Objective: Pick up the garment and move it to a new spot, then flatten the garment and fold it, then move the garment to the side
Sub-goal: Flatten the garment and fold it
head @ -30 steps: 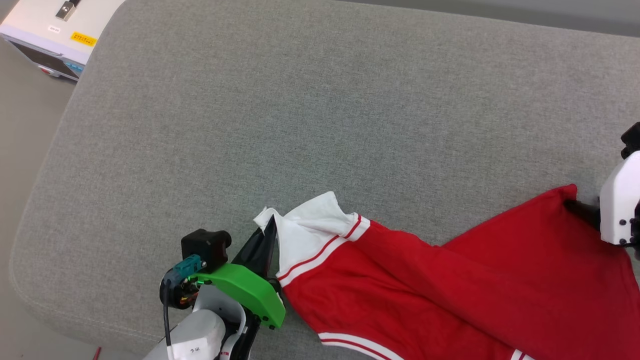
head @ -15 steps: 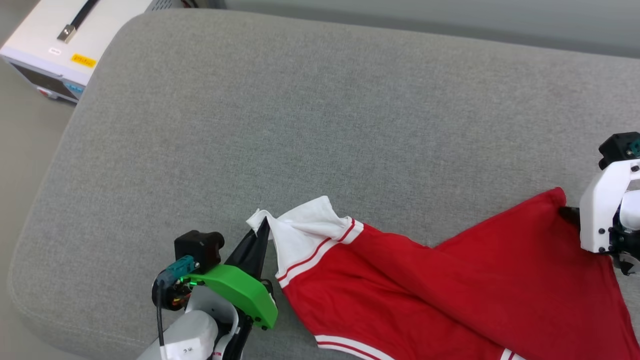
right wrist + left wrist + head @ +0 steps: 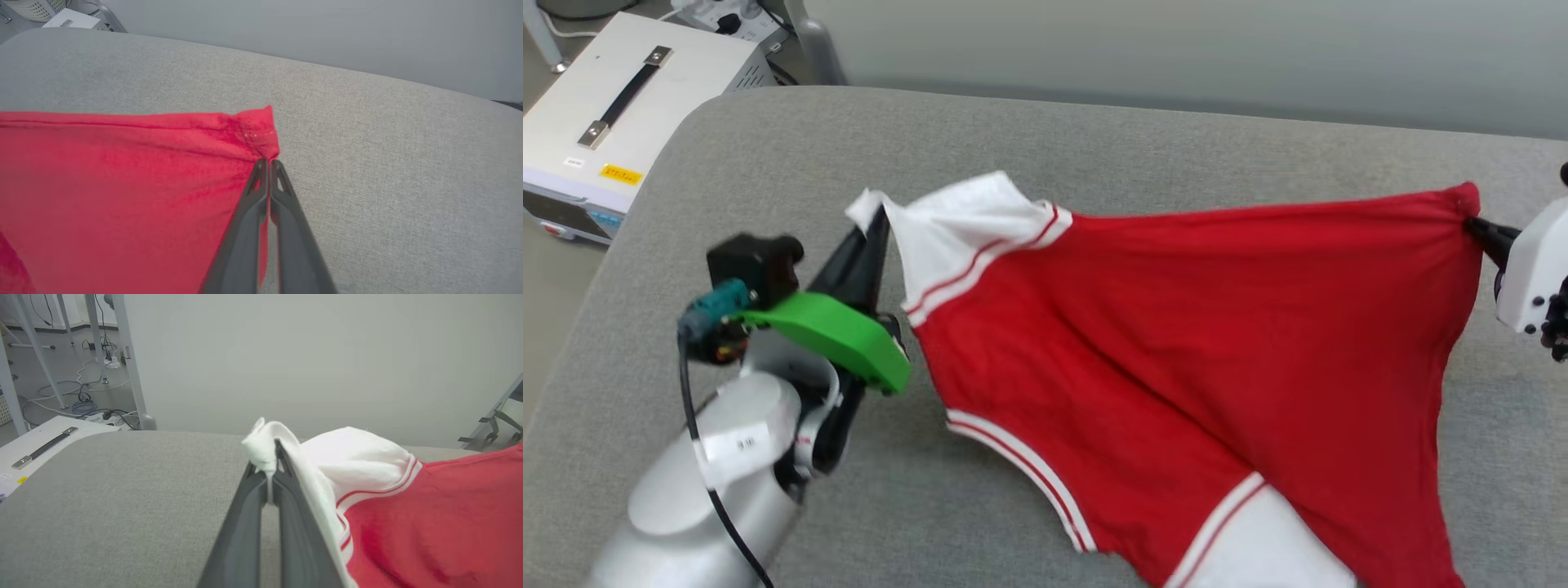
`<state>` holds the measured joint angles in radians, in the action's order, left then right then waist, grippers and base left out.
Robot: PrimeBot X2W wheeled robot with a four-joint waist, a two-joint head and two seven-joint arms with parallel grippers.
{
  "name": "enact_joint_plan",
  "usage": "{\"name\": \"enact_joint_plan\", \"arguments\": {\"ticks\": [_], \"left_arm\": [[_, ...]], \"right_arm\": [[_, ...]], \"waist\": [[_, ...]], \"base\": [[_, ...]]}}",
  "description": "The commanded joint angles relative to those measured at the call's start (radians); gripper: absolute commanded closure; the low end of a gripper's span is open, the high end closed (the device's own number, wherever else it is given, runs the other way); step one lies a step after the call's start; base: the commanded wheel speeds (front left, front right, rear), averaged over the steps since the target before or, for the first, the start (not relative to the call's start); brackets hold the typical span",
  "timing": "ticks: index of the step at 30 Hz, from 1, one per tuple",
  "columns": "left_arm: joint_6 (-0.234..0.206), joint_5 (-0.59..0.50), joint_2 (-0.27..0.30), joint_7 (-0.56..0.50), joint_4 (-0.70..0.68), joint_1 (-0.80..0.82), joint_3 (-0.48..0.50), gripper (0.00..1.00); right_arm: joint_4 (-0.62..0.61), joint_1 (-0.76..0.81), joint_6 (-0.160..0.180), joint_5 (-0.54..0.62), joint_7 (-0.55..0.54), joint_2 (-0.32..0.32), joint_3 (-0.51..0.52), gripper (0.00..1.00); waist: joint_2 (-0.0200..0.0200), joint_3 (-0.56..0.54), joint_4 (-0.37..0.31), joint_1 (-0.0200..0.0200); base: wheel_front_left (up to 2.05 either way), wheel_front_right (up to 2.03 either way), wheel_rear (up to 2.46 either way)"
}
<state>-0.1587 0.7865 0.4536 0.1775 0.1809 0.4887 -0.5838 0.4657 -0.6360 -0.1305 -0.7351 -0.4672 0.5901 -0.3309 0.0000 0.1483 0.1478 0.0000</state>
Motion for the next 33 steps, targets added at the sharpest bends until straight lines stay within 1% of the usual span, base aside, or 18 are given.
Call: {"name": "enact_joint_plan", "arguments": {"ticks": [1, 6, 11, 19, 25, 29, 33], "left_arm": [[0.014, -0.004, 0.016, -0.013, 0.009, 0.061, 0.016, 1.00], [0.055, 0.005, 0.028, -0.061, 0.094, 0.236, 0.046, 1.00], [0.104, -0.019, 0.021, -0.084, 0.244, 0.447, 0.053, 1.00], [0.155, -0.076, 0.003, -0.041, 0.492, 0.791, 0.069, 1.00], [0.185, -0.117, 0.016, -0.004, 0.626, 1.006, 0.073, 1.00], [0.199, -0.129, 0.020, 0.015, 0.689, 1.112, 0.079, 1.00], [0.217, -0.141, 0.006, 0.027, 0.743, 1.177, 0.068, 1.00]], "right_arm": [[0.014, -0.037, 0.000, 0.016, 0.020, -0.001, 0.006, 1.00], [0.057, -0.145, 0.000, 0.058, 0.063, -0.016, 0.020, 1.00], [0.099, -0.293, 0.000, 0.116, 0.104, -0.032, 0.037, 1.00], [0.199, -0.580, 0.000, 0.226, 0.183, -0.070, 0.093, 1.00], [0.285, -0.771, 0.000, 0.306, 0.244, -0.113, 0.121, 1.00], [0.337, -0.879, 0.000, 0.344, 0.287, -0.133, 0.131, 1.00], [0.392, -0.964, 0.000, 0.361, 0.331, -0.157, 0.127, 1.00]], "waist": [[0.0000, -0.008, -0.025, 0.0000], [0.0000, 0.011, -0.052, 0.0000], [0.0000, 0.052, -0.075, 0.0000], [0.0000, 0.161, -0.104, 0.0000], [0.0000, 0.252, -0.125, 0.0000], [0.0000, 0.312, -0.129, 0.0000], [0.0000, 0.370, -0.127, 0.0000]], "base": [[0.00, 0.00, 0.00], [0.00, 0.00, 0.00], [0.00, 0.00, 0.00], [0.00, 0.00, 0.00], [0.00, 0.00, 0.00], [0.00, 0.00, 0.00], [0.00, 0.00, 0.00]]}}
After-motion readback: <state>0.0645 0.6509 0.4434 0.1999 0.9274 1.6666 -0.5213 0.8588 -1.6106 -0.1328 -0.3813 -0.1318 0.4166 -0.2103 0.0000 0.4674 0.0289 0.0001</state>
